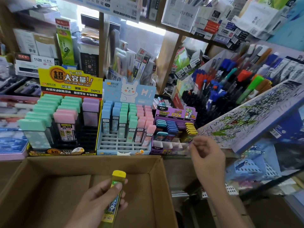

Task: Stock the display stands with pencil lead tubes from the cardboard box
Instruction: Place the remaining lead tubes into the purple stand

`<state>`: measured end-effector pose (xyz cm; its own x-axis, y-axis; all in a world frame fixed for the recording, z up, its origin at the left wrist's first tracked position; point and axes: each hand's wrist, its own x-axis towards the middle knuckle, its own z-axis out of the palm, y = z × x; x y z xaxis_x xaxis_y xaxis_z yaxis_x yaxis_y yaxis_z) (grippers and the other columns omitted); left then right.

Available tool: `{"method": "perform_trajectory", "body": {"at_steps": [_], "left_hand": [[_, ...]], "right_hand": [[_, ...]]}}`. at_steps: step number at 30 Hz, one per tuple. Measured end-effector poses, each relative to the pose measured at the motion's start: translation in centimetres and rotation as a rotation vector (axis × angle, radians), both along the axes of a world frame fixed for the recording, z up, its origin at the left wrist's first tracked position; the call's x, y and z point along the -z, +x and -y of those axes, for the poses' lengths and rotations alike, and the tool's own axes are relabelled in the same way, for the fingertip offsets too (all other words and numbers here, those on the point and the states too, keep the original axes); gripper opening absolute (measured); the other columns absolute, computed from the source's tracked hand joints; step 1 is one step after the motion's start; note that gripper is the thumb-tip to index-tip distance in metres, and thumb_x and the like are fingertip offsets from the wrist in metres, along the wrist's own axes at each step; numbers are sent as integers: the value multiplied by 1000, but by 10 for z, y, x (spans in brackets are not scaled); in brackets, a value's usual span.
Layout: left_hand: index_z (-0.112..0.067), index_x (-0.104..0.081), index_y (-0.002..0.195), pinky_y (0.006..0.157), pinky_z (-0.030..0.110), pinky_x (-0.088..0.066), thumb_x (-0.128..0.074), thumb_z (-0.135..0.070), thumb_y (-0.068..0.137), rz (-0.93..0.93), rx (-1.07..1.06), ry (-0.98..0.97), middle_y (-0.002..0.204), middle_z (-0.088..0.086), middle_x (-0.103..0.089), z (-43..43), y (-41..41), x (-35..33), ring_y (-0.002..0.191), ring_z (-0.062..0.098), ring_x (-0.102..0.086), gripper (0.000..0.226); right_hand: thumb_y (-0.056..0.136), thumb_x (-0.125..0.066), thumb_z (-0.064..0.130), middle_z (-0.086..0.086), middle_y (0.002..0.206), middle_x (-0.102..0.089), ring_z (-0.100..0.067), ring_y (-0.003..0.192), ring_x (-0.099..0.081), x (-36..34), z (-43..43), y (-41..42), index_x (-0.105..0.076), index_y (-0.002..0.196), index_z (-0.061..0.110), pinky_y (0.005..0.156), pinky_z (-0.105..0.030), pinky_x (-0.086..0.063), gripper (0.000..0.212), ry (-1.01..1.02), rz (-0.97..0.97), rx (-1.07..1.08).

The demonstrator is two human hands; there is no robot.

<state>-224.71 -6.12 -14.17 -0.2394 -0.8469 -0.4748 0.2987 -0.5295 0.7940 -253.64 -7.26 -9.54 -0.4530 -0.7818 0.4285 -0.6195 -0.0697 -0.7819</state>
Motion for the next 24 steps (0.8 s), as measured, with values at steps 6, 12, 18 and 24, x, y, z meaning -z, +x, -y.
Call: {"method": "perform_trajectory", "body": {"at_steps": [6,12,18,24], "left_hand": [[-7,-81,95,78,46,-61,-79,-17,68,33,-19,-84,80,24,-71,4,3,1,68,32,-71,28],[-14,-78,96,82,49,-56,-80,-30,70,181,50,-273,87,25,-73,11,5,-17,80,36,-72,30],[-8,-71,98,94,55,-51,-75,-31,77,297,83,-467,91,20,-75,23,-4,-40,94,33,-75,33],[-25,-74,97,90,42,-57,-69,-37,79,385,189,-650,97,1,-81,37,-24,-72,96,14,-75,22]], "right_hand": [[90,-72,-1,-3,80,-72,-19,70,-70,21,-24,56,-71,92,22,59,-25,-58,22,204,273,-165],[91,-72,19,2,87,-71,-14,71,-71,37,-33,101,-67,95,32,69,-31,-61,15,543,265,-348],[96,-66,43,5,132,-58,-17,121,-58,34,-33,114,-55,134,31,106,-35,-46,42,1150,-90,-518],[104,-58,37,-12,148,-51,-32,135,-51,21,-27,116,-48,146,12,114,-46,-41,49,1353,-237,-620]]}}
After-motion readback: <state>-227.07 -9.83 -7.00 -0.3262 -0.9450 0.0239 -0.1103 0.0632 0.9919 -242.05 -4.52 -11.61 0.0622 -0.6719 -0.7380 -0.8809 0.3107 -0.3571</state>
